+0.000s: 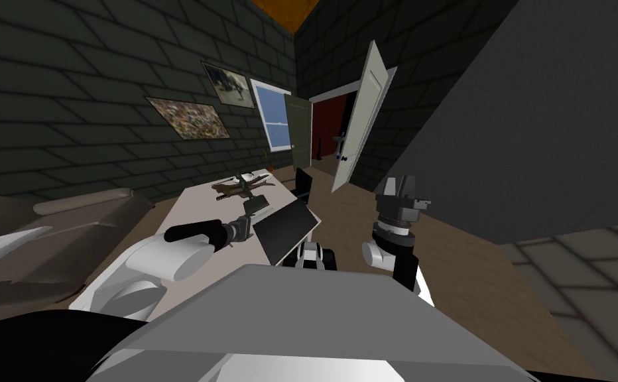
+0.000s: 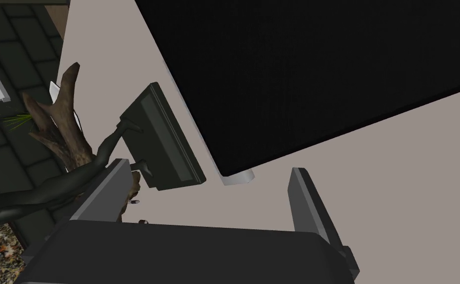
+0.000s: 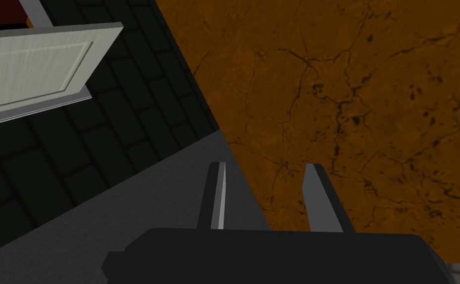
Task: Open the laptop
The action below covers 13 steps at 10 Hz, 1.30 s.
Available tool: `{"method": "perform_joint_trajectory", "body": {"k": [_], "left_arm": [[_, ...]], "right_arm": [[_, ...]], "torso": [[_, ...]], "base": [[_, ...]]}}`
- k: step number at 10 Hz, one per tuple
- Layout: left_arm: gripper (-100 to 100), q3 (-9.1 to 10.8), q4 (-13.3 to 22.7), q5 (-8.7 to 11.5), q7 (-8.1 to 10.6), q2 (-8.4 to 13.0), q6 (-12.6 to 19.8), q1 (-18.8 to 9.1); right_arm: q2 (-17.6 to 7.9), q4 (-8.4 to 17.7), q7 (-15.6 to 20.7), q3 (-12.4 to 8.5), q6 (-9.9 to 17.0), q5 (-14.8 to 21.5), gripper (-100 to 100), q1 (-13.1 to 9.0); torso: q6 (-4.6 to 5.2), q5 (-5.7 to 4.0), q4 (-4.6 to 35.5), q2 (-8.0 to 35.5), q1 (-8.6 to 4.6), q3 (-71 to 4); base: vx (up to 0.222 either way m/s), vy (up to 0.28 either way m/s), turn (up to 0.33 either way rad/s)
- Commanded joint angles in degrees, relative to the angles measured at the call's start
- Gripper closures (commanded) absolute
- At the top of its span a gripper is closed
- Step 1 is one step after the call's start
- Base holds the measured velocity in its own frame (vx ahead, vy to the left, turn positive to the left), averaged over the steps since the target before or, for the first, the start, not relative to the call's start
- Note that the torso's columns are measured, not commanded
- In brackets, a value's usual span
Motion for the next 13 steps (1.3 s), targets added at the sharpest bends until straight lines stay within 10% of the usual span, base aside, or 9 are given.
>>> {"method": "perform_joint_trajectory", "body": {"k": [1,7,8,9,13], "left_arm": [[-100,4.27,0.25,3.25,1.77,1.77,1.88,-0.43],[-100,14.04,0.53,10.84,6.29,6.24,7.17,-2.46],[-100,12.62,0.70,9.66,5.47,5.57,6.11,-2.13],[0,12.72,0.70,9.72,5.72,5.65,6.36,-2.22],[0,12.71,0.70,9.72,5.70,5.64,6.34,-2.21]], "right_arm": [[0.00,0.00,0.00,0.00,0.00,0.00,0,0.00],[0.00,0.00,0.00,0.00,0.00,0.00,0,0.00],[0.00,0.00,0.00,0.00,0.00,0.00,0,0.00],[0.00,0.00,0.00,-0.01,0.00,0.00,0,0.01],[0.00,0.00,0.00,-0.01,0.00,0.00,0,0.01]], "torso": [[0.00,0.01,0.00,-0.03,0.04,-0.01],[0.00,0.02,-0.03,-0.12,0.09,-0.07],[0.00,0.02,-0.03,-0.12,0.07,-0.07],[-0.04,0.03,-0.04,-0.18,0.12,-0.09],[0.00,0.02,-0.02,-0.10,0.09,-0.06]], "base": [[-0.054,-0.012,-0.139],[-0.054,-0.019,-0.150],[-0.022,-0.009,-0.034],[0.000,0.000,0.000],[0.000,0.000,0.000]]}}
